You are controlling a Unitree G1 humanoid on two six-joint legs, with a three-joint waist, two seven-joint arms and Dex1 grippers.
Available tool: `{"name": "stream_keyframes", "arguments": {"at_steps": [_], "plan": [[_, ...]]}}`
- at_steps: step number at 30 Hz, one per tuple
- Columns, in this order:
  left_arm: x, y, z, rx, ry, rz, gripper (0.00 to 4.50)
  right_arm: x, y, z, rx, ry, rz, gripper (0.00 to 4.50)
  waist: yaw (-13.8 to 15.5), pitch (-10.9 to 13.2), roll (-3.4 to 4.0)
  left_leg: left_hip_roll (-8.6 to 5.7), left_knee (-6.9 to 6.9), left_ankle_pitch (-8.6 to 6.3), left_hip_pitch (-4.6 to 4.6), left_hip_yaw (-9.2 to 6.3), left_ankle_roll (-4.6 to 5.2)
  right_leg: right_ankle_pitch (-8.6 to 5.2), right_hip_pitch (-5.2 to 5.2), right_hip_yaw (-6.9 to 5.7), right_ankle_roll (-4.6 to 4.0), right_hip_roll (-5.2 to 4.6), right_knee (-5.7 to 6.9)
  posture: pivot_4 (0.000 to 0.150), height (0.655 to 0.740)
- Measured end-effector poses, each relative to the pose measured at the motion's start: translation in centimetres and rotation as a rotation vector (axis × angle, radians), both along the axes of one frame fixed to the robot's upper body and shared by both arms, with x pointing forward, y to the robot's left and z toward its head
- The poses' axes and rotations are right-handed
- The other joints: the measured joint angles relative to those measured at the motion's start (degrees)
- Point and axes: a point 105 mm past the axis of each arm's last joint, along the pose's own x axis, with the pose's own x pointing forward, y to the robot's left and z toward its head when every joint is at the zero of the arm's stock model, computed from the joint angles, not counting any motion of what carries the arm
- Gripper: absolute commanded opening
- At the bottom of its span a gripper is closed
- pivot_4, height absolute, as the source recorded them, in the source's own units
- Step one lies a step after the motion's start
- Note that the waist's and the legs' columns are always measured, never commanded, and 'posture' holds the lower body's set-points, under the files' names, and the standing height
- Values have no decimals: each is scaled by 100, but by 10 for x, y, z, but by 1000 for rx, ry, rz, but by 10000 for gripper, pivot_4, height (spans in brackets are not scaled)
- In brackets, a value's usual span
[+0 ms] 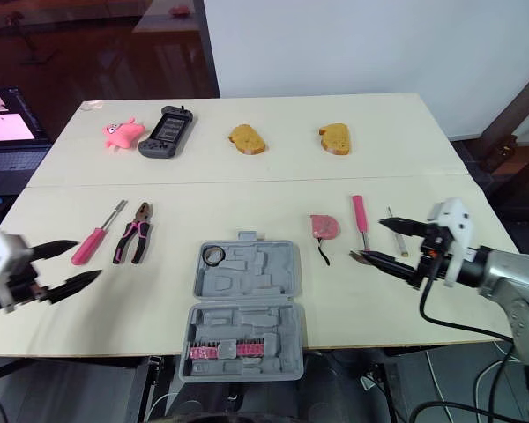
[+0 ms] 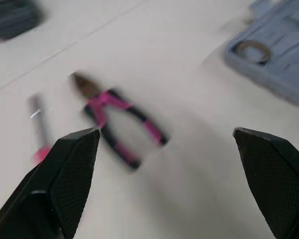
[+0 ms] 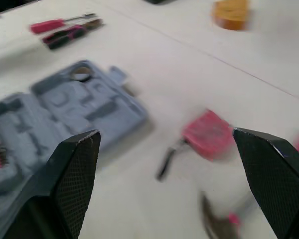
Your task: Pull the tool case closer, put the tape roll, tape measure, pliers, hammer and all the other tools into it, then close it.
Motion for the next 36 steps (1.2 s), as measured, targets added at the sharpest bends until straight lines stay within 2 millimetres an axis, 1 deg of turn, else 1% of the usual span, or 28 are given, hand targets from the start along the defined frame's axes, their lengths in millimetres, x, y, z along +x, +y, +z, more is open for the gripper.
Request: {"name": "stream_keyframes", "arguments": {"at_steps": [2, 3, 5, 7, 9, 11, 14, 18, 20, 23, 24, 26, 27, 29, 30, 31, 34, 36], "plan": [[-10, 20, 0, -2, -13, 71, 44718, 0, -15, 0, 6, -26, -51, 45000, 2, 0, 0, 0, 0, 0, 1, -1, 0, -1, 2, -1, -1, 0, -2, 1500, 7400], [-19, 38, -1, 3, -10, 135, 44718, -2, -29, -3, 0, -30, -91, 45000, -1, -1, -2, 0, -3, -1, 1, -1, -1, -2, 2, -2, -1, 0, -5, 1500, 7400], [-37, 65, -1, 16, 5, 233, 44718, -10, -52, -15, -12, -7, -157, 45000, -8, -1, -3, 0, -7, -2, 0, 3, 1, -2, 2, -2, -1, 0, -14, 1500, 7400], [-47, 78, 3, 7, -9, 290, 44718, -17, -69, -29, -21, 32, -199, 45000, -10, -1, 1, 0, -6, -3, 1, 6, 2, -2, 5, -2, -1, -3, -20, 1500, 7400], [-50, 82, 3, -2, -18, 301, 44718, -20, -77, -37, -34, 47, -208, 45000, -11, -2, 7, 1, -3, -3, 6, 6, 1, 0, 12, -1, -4, -5, -19, 1500, 7400], [-52, 82, 2, 0, -14, 301, 44718, -20, -79, -38, -37, 46, -206, 45000, -23, -2, 7, 5, -4, -4, 9, 5, 0, 0, 14, -1, -4, -4, -20, 1500, 7400], [-52, 78, 4, 7, -23, 288, 44718, -15, -77, -32, -35, 18, -193, 45000, -38, -2, 8, 5, -9, -4, 7, 4, 0, -2, 10, 0, -5, -4, -21, 1500, 7400], [-45, 69, 10, 15, -55, 254, 44718, -12, -69, -30, -39, 10, -168, 45000, -34, -2, 8, 5, -11, -4, 5, 4, 0, -2, 8, 0, -5, -4, -24, 1500, 7400], [-41, 61, 9, 9, -36, 223, 44718, -12, -60, -29, -48, 11, -146, 45000, -29, -2, 8, 5, -9, -4, 5, 3, 0, -1, 8, 0, -6, -4, -23, 1500, 7400], [-33, 38, 6, 12, 54, 87, 44718, -12, -36, -28, -66, 28, -89, 45000, -8, -2, 8, 5, -7, -4, 3, 2, 0, -1, 9, 0, -6, -3, -22, 1500, 7400], [-30, 32, 6, 17, 72, 48, 44718, -12, -30, -28, -64, 30, -78, 45000, -4, -2, 8, 5, -6, -4, 3, 2, 0, -1, 9, 0, -6, -4, -22, 1500, 7400], [-18, 17, 16, 28, 88, -46, 44718, -13, -13, -28, -80, 53, -50, 45000, 8, -1, 7, 4, -4, -4, 0, -2, 0, -2, 9, -1, -6, -3, -22, 1500, 7400], [-10, 7, 25, 33, 81, -95, 44718, -14, -4, -29, -98, 70, -37, 45000, 12, -1, 7, 3, -4, -4, -2, -5, 0, -2, 8, -2, -6, -3, -22, 1500, 7400], [8, -20, 43, 48, 48, -210, 44718, -15, 15, -30, -143, 80, 0, 45000, 13, -1, 8, 2, -3, -4, -3, -4, 0, -2, 9, -2, -6, -4, -22, 1500, 7400], [16, -34, 50, 54, 34, -263, 44718, -14, 24, -28, -152, 74, 11, 45000, 5, 0, 11, 1, -3, -4, -3, -2, 0, -1, 8, -2, -5, -4, -22, 1500, 7400], [22, -51, 56, 57, 26, -331, 44718, -14, 34, -23, -162, 56, 22, 45000, -4, 1, 13, 0, -4, -3, -3, 0, 1, -1, 5, -1, -4, -4, -22, 1500, 7400], [32, -83, 64, 65, 21, -447, 44718, -12, 51, -13, -175, 11, 1, 45000, -47, 3, 8, 4, -11, -3, -5, 3, 1, 3, -7, 0, 3, 1, -17, 1500, 7400], [38, -103, 69, 77, 16, -521, 44718, -12, 60, -16, -203, 23, -65, 45000, -46, 4, 7, 3, -12, -3, -9, 3, 1, 10, -19, 0, 16, 1, 0, 1500, 7400]]}}
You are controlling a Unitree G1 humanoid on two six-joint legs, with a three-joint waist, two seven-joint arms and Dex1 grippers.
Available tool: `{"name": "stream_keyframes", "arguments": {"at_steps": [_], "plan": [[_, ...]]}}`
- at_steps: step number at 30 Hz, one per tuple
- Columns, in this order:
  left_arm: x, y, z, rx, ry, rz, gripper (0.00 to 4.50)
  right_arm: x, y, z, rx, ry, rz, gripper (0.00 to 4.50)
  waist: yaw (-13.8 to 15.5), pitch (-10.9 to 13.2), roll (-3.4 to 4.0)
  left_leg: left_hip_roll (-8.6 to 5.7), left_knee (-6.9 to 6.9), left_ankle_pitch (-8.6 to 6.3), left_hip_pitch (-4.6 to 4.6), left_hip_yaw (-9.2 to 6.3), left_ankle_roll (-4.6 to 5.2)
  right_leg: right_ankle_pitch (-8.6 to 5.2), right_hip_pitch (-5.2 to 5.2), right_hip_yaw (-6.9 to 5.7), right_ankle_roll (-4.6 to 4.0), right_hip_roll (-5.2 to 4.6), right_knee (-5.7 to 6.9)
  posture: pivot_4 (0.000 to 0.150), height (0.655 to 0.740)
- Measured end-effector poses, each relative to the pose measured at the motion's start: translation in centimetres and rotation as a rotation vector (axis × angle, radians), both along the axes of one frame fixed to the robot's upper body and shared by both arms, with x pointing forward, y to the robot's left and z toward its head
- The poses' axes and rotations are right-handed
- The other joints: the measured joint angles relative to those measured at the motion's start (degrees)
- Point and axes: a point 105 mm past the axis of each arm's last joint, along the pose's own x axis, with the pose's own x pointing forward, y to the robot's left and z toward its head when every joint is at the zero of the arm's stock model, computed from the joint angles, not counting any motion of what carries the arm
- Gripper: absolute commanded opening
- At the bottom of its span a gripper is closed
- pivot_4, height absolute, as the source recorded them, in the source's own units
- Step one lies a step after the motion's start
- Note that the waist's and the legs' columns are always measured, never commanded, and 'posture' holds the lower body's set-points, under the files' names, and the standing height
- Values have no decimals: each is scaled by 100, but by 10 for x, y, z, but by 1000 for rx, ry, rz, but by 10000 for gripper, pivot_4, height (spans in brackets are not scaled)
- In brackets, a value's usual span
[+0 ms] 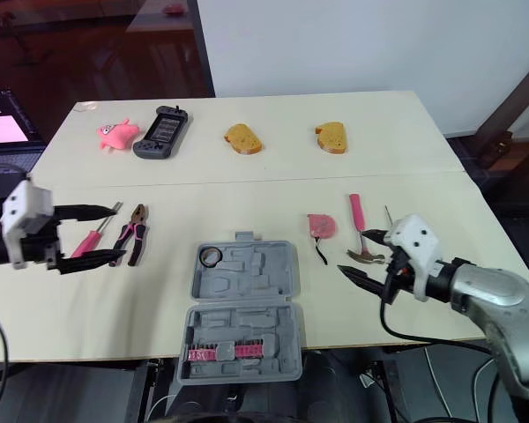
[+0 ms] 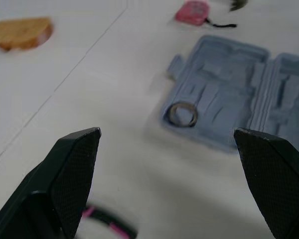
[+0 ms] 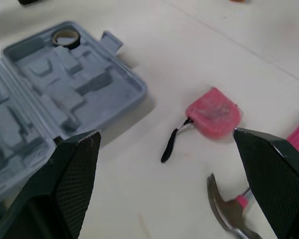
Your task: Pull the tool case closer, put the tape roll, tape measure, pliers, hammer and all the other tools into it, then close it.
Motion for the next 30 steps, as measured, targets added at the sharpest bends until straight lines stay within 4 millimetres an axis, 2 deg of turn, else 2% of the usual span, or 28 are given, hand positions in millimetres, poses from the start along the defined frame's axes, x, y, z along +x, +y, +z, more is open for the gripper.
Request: {"name": "stream_keyframes", "arguments": {"at_steps": [3, 10, 16, 30], "plan": [[5, -23, 9, 1, -20, -82, 44718, 3, 7, -10, -3, 41, -119, 45000, 8, 0, -1, 0, 4, 1, -1, 0, 0, -6, -3, 2, -11, 1, 6, 1500, 7400], [4, -46, 7, -5, -4, -148, 44718, 11, 20, -32, 62, 148, -260, 45000, 1, 1, -2, -1, 8, 2, -1, 1, 2, -8, -2, 3, -13, 3, 6, 1500, 7400], [-5, -63, 3, -9, 3, -174, 44718, 46, 33, -35, 203, 178, -392, 45000, -34, 2, -1, -3, 4, 3, -1, -2, 1, 1, -4, 3, 2, 5, 10, 1500, 7400], [-13, -70, 2, -18, 16, -141, 44718, 71, 48, -78, 144, 269, -505, 45000, -120, 2, 0, -5, 0, 5, 1, -2, 0, 3, -9, 4, 4, 11, 18, 1500, 7400]]}}
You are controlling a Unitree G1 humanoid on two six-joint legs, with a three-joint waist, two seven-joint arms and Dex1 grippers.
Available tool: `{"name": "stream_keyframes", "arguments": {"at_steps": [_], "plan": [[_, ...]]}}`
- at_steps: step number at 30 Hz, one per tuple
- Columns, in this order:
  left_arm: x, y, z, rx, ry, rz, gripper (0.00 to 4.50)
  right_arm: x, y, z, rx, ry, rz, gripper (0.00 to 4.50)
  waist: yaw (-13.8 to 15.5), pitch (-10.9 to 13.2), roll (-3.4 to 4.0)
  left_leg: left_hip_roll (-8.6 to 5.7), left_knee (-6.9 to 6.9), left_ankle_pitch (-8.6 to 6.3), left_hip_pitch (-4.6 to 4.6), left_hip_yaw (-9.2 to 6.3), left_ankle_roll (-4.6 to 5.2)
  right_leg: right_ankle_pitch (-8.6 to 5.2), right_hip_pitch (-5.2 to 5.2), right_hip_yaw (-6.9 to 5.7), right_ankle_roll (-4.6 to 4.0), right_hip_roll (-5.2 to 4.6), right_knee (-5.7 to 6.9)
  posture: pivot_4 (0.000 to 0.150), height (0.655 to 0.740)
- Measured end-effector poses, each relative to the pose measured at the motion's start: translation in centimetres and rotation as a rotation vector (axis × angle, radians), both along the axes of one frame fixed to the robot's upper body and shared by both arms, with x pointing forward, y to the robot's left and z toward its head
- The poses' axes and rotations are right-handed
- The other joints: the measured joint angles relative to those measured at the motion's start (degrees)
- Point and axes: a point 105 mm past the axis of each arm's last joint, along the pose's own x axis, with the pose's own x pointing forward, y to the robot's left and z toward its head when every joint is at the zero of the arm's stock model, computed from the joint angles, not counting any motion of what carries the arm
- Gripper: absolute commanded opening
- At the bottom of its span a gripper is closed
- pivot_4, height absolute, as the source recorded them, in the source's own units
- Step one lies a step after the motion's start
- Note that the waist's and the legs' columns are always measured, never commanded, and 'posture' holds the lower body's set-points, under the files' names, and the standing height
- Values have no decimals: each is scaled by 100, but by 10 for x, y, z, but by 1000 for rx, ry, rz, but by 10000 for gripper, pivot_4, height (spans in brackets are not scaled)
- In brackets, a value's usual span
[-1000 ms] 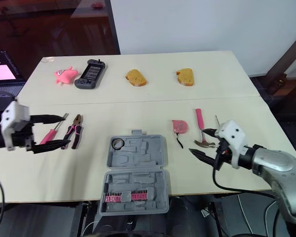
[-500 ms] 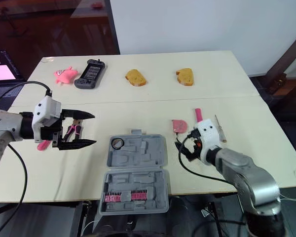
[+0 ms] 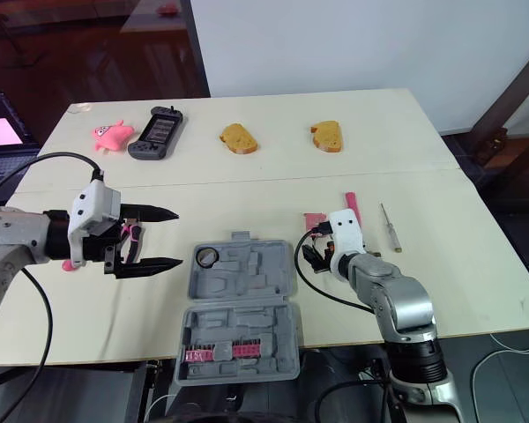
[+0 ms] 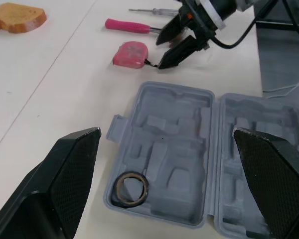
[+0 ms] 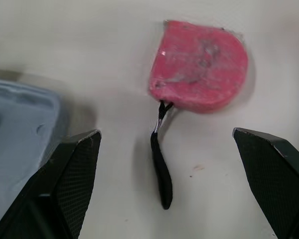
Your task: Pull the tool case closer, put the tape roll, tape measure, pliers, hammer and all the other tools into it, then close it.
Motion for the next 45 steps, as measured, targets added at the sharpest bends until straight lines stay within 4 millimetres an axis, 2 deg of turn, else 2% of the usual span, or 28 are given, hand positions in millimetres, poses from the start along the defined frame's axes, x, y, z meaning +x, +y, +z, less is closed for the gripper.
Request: {"name": "stream_keyframes", "arguments": {"at_steps": [1, 2, 5, 14, 17, 21, 22, 33, 37, 45], "plan": [[-1, 1, -2, 4, 7, 5, 44718, 2, 1, -3, -4, 8, -2, 45000, -4, 0, 0, 0, 1, 0, 0, 1, 0, 0, 0, 0, 0, 0, 0, 1500, 7400], [-1, 3, -5, 8, 18, 10, 44923, 4, 2, -6, -7, 14, -5, 42342, -9, 0, 1, -1, 0, 0, 0, 2, 0, 0, -1, 1, 0, 0, 0, 1500, 7400], [-1, 4, -6, 8, 22, 15, 45000, 11, 7, -7, -9, 8, 0, 31607, -8, 1, 1, -1, -1, 0, 0, 1, 0, 0, -2, 1, 0, 3, 0, 1500, 7400], [0, 6, -6, 6, 16, 36, 45000, 14, 13, -9, -48, 2, 25, 31607, -7, 0, 0, -1, 1, 0, 1, 0, 0, 0, -1, 1, 0, 4, 0, 1500, 7400], [0, 7, -6, 6, 16, 44, 45000, 16, 13, -10, -52, 1, 17, 22677, -8, 0, -1, -1, 1, 0, 1, 0, 0, 0, 0, 1, 0, 4, 0, 1500, 7400], [0, 9, -8, 3, 20, 62, 45000, 18, 8, -12, -55, 5, -5, 2096, -13, -1, -1, -1, -2, 0, 3, 0, 0, 0, 0, 1, -1, 7, 0, 1500, 7400], [0, 9, -8, 3, 17, 65, 45000, 18, 8, -12, -51, 6, -6, 341, -17, -1, -1, -1, -3, 0, 3, 0, 0, 0, 0, 1, -1, 8, 0, 1500, 7400], [3, 11, -8, -14, 8, 82, 45000, 13, 6, -12, -38, 32, 10, 341, -11, -2, -1, -1, -2, 0, 4, 0, 0, 0, 2, 2, -1, 7, 0, 1500, 7400], [3, 8, -10, -32, 6, 80, 45000, -1, 3, -13, -26, 72, 48, 341, 16, -2, -1, 0, 2, 0, 4, -3, 0, 0, 8, 1, -1, 6, -2, 1500, 7400], [4, -1, -19, -66, 52, 88, 45000, -46, 1, -16, -4, 195, 150, 341, 23, -2, -1, 2, 1, 0, 3, -6, 0, -1, 9, 0, 0, 4, -2, 1500, 7400]]}}
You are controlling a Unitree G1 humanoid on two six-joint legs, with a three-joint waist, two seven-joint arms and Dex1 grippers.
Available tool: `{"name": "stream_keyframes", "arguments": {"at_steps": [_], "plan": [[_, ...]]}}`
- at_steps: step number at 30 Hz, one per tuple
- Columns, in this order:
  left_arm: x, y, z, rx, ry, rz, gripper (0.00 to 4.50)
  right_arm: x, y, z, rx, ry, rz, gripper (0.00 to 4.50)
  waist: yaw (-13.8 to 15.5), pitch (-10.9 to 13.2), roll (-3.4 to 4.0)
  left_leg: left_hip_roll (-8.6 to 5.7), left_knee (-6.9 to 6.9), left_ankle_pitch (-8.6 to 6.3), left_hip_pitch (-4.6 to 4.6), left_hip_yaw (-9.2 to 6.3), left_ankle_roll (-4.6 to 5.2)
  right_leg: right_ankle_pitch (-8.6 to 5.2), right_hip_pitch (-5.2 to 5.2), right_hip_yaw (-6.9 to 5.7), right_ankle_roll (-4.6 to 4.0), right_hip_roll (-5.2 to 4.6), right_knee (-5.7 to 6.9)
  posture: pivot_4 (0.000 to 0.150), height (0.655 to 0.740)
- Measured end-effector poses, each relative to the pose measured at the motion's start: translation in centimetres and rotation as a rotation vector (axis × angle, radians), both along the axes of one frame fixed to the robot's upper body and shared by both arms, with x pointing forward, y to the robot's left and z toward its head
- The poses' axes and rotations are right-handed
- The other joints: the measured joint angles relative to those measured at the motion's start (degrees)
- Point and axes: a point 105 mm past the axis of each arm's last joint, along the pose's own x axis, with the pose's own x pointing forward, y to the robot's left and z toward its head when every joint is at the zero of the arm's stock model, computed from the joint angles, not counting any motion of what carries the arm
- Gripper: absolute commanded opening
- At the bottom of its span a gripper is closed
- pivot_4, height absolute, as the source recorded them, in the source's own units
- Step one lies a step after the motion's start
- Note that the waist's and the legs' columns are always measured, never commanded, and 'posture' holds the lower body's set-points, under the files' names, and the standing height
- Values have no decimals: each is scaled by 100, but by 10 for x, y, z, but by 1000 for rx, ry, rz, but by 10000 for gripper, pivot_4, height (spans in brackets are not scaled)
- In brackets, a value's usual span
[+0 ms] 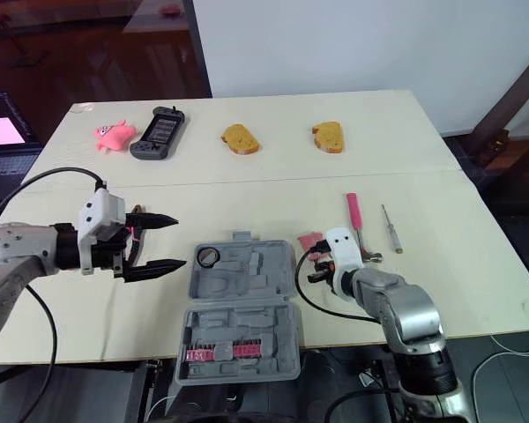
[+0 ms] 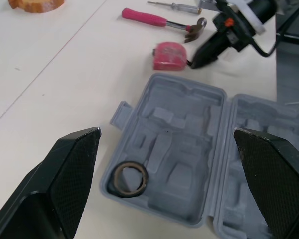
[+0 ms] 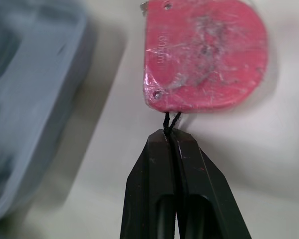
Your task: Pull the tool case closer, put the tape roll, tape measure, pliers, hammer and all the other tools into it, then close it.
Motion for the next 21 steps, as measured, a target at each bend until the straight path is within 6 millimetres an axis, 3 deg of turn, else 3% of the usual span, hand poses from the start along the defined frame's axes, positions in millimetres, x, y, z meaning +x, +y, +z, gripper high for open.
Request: {"name": "stream_keyframes", "arguments": {"at_steps": [13, 21], "plan": [[0, -8, -4, -3, 26, -67, 45000, -58, -6, -4, 74, 181, 6, 341, 6, 0, 0, 1, 1, 0, -2, 1, 0, -1, -1, -1, -1, -2, -3, 1500, 7400], [-8, -13, -4, -3, 48, -157, 45000, -84, 0, -3, 110, 216, 16, 341, 7, 0, 0, 2, 1, 0, -3, 0, 0, -9, -1, -1, -13, -3, -5, 1500, 7400]]}}
